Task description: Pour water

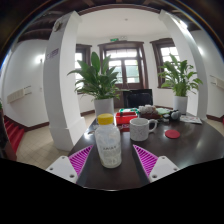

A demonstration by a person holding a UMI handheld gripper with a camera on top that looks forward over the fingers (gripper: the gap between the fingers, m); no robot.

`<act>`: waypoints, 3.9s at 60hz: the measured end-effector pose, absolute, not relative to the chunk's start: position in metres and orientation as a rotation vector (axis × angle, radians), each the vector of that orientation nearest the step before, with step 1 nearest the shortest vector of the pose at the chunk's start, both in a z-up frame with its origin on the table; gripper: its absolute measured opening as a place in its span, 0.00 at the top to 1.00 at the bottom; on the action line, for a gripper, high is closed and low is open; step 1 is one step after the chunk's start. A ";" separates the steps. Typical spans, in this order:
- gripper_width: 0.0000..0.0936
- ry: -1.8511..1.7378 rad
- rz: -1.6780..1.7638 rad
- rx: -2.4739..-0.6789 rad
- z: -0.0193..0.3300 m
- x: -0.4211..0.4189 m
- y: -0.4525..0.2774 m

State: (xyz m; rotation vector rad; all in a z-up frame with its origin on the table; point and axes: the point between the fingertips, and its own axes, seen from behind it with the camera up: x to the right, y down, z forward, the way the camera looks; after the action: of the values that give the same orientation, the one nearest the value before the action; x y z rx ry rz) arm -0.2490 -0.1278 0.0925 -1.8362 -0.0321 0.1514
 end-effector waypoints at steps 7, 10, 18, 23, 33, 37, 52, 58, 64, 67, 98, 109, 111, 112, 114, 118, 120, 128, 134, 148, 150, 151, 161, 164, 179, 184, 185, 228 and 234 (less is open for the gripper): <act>0.19 -0.058 0.160 -1.832 0.084 -0.264 -0.101; 0.18 -0.069 0.156 -1.834 0.082 -0.268 -0.092; 0.19 -0.074 0.142 -1.827 0.077 -0.274 -0.067; 0.23 -0.062 0.164 -1.820 0.075 -0.276 -0.054; 0.41 -0.052 0.129 -1.780 0.072 -0.272 -0.046; 0.46 -0.060 0.134 -1.767 0.073 -0.272 -0.045; 0.51 -0.072 0.144 -1.760 0.073 -0.273 -0.043; 0.51 0.007 0.204 -1.792 0.075 -0.272 -0.035; 0.50 0.169 0.365 -1.805 0.081 -0.278 -0.012; 0.51 0.275 0.464 -1.814 0.083 -0.282 0.002; 0.49 1.371 1.482 -1.071 0.155 -0.237 0.087; 0.50 1.531 1.617 -0.860 0.162 -0.223 0.089; 0.50 1.548 1.630 -0.834 0.161 -0.219 0.098; 0.49 1.554 1.636 -0.828 0.161 -0.218 0.100; 0.49 1.557 1.644 -0.829 0.159 -0.220 0.102; 0.50 1.552 1.631 -0.859 0.158 -0.224 0.098; 0.50 1.548 1.630 -0.874 0.158 -0.224 0.099; 0.49 1.455 1.557 -0.977 0.162 -0.230 0.099; 0.50 1.212 1.378 -1.212 0.184 -0.246 0.090; 0.49 0.509 0.663 -1.555 0.249 -0.203 0.093; 0.50 0.425 0.530 -1.593 0.254 -0.193 0.097; 0.49 0.388 0.465 -1.607 0.255 -0.184 0.098; 0.48 0.213 -0.107 -1.726 0.228 -0.077 0.096; 0.48 0.219 -0.196 -1.756 0.209 -0.043 0.096; 0.48 0.304 -0.344 -1.869 0.116 0.039 0.094; 0.48 0.305 -0.348 -1.889 0.092 0.050 0.097; 0.48 0.309 -0.348 -1.895 0.087 0.052 0.098; 0.15 0.324 -0.215 -1.853 0.088 0.021 0.011; 0.14 0.275 -0.203 -1.901 0.089 -0.002 -0.031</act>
State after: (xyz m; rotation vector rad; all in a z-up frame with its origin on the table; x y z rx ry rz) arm -0.0016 -0.0305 0.0889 -1.9010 0.2752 -0.2031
